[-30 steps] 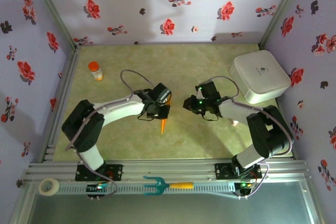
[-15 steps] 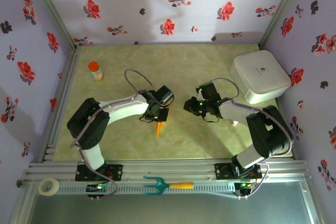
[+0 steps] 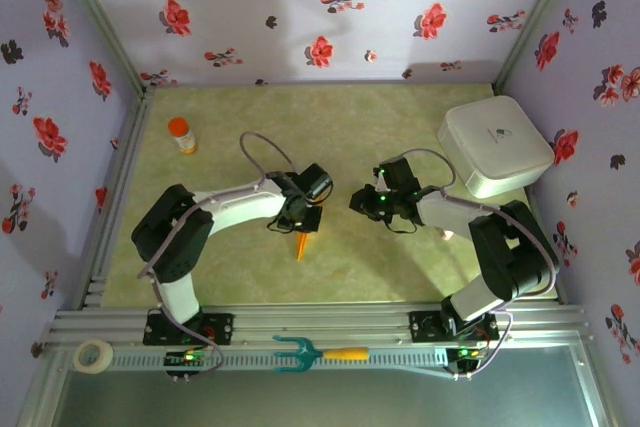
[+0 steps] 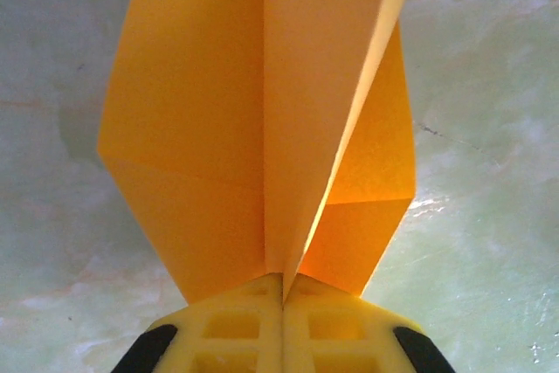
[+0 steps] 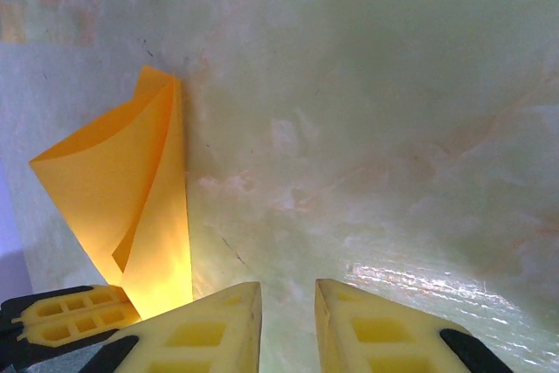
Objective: Fold a paper plane with a square sheet of paper (pick it up from the middle)
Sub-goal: Move the paper plane to the center of the table.
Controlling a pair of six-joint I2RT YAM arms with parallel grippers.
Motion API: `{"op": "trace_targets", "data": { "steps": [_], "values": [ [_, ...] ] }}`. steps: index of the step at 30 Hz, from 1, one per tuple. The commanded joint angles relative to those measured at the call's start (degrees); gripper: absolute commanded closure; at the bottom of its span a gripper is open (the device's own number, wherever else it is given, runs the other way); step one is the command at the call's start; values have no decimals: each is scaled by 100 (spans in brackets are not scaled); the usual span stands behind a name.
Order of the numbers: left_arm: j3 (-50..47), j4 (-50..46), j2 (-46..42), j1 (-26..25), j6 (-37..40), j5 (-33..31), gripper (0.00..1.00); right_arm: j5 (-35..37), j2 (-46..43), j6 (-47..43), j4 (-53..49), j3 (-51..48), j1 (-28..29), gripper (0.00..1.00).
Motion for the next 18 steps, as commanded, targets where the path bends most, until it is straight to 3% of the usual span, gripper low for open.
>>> {"op": "trace_targets", "data": {
  "steps": [1,18],
  "values": [
    [162,-134,154,-48,45,-1,92,-8,72,49,-6,-69,-24,76],
    [123,-66,212,-48,10,43,87,-71,186,68,38,-51,-29,75]
  ]
}}
